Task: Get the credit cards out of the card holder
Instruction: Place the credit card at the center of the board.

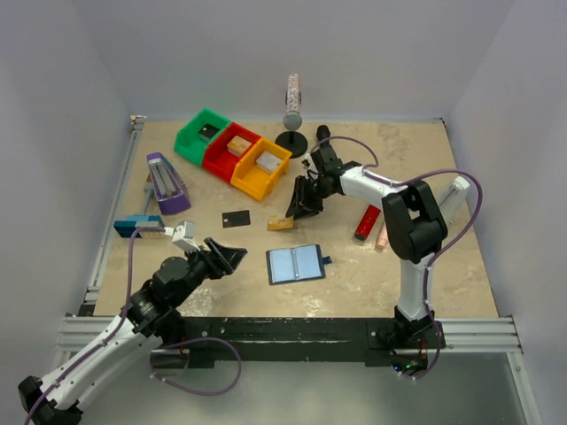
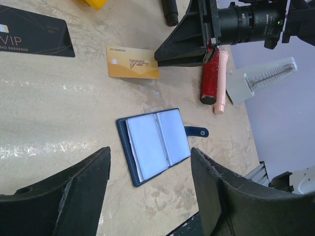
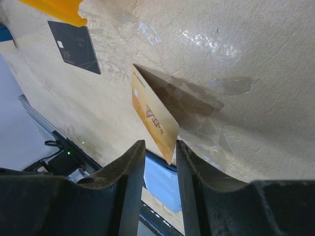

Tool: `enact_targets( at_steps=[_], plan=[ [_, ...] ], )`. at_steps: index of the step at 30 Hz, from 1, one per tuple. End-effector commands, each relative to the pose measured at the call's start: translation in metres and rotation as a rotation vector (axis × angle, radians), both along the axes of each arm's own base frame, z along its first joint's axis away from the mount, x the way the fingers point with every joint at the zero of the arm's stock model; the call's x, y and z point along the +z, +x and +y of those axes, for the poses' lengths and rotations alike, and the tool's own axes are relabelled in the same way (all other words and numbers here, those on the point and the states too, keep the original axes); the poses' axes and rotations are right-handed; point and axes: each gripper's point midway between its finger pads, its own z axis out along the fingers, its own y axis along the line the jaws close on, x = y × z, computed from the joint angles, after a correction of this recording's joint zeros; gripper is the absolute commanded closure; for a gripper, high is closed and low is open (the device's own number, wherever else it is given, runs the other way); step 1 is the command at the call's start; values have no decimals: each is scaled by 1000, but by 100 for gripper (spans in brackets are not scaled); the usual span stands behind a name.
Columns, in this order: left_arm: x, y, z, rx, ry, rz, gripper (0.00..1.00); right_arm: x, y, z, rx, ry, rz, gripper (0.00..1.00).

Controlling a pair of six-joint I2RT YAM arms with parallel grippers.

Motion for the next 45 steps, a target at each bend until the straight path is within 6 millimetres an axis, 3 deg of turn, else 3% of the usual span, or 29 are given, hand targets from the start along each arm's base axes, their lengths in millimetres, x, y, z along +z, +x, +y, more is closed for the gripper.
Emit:
enact_targets(
  at_steps=[1, 9, 13, 14, 15, 18, 24, 27, 33, 45],
  plan=[
    [2, 1, 0, 0, -2, -19, 29, 20, 10, -10, -18, -4, -57, 63],
    [-3, 2, 0, 4, 12, 2, 25, 40, 0, -29, -22, -31, -140, 61],
    [-9, 3, 5, 31, 32, 37, 16, 55, -25, -51, -12, -91, -248, 60],
    [-12, 4, 8, 61, 28, 64, 7, 56, -33, -59, -3, -123, -279, 60],
    [-17, 5, 10, 81, 28, 88, 0, 56, -43, -66, 9, -152, -300, 60],
    [-26, 4, 7, 87, 4, 128, 0, 44, -69, -87, 30, -225, -332, 57],
    [-18, 4, -18, -46, -19, 52, 0, 19, -104, -110, 12, -247, -334, 55],
    [-28, 5, -24, -77, 59, 98, 1, 15, -108, -111, 15, -249, -341, 55],
    [-25, 5, -49, -148, 75, 161, 5, 9, -108, -113, 11, -290, -307, 55],
    [-35, 3, -60, -181, 58, 205, 8, -8, -122, -106, 22, -291, -214, 64]
  ],
)
